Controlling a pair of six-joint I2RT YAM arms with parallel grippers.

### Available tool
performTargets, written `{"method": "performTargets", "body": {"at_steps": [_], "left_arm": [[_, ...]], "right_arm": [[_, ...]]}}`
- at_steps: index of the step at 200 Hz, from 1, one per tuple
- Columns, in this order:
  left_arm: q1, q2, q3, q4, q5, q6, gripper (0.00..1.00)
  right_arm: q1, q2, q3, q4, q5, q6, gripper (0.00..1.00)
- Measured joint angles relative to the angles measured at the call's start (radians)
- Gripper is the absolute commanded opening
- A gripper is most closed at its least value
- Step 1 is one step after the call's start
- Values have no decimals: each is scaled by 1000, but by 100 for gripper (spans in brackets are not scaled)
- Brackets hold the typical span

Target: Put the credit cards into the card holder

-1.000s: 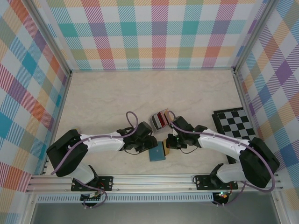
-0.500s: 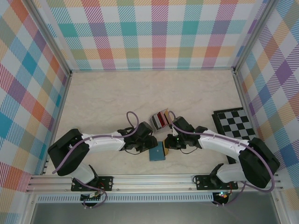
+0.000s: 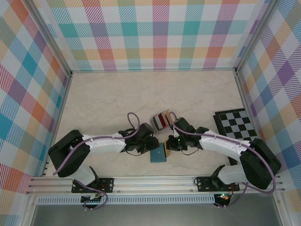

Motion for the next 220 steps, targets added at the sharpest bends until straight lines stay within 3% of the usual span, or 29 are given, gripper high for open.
{"method": "performTargets", "body": {"at_steps": [134,165,220], "left_arm": [[0,-80,-1,-63,-29,28,79],[0,-121,-2,-113,-38,47,77],[1,-167,-33,-153,-31,66,58]], "right_arm": [[-23,-45,0,5,-64,63,1],[-34,-40,4,22,-89,73,2],[-34,9,10,4,-62,71,2]]}}
